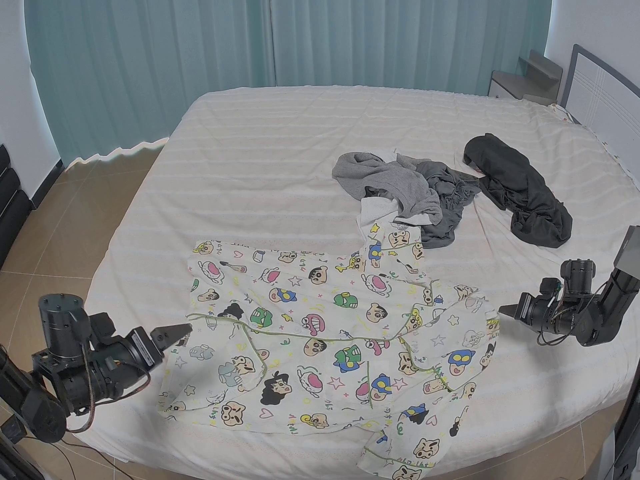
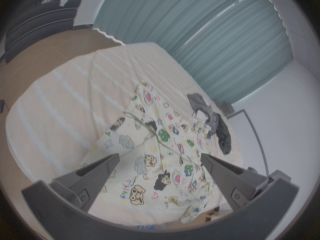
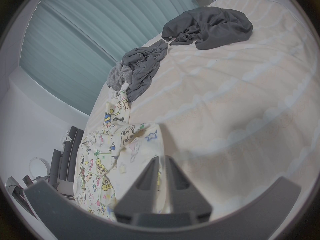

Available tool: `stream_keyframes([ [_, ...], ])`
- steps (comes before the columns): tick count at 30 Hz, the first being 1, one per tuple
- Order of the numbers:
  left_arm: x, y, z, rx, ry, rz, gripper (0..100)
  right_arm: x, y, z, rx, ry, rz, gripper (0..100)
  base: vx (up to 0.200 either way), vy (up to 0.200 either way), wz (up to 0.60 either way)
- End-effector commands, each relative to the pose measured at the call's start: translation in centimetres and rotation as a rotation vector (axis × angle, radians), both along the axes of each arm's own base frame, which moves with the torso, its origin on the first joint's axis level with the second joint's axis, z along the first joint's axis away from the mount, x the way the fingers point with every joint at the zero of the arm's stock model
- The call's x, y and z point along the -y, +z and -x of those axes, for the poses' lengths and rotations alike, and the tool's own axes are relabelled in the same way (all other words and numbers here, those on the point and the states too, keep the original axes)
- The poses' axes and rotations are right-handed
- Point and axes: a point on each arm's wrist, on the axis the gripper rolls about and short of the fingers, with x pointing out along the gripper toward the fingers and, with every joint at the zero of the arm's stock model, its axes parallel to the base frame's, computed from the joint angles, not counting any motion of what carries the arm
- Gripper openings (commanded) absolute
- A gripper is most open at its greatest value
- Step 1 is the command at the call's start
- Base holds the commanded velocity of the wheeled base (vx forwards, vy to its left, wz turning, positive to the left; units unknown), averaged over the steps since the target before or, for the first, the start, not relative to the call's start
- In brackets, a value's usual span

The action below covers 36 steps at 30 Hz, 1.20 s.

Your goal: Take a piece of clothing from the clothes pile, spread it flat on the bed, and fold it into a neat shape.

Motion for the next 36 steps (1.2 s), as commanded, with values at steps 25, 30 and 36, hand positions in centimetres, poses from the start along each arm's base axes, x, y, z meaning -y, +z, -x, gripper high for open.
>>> stream_keyframes([
  [25,15.0,-4.4,-8.9,-0.28,-0.163,-0.57,100,-1.2,2.6,5.7,0.028,0.106,-0.181,100,0.0,0.0,0.0],
  [30,15.7,-5.6,-9.3,-0.293,-0.168,-0.636,100,-1.6,2.7,6.1,0.053,0.12,-0.176,100,0.0,0.0,0.0],
  [36,15.9,-7.8,-9.7,-0.32,-0.154,-0.735,100,-1.7,2.5,6.2,0.05,0.123,-0.177,100,0.0,0.0,0.0],
])
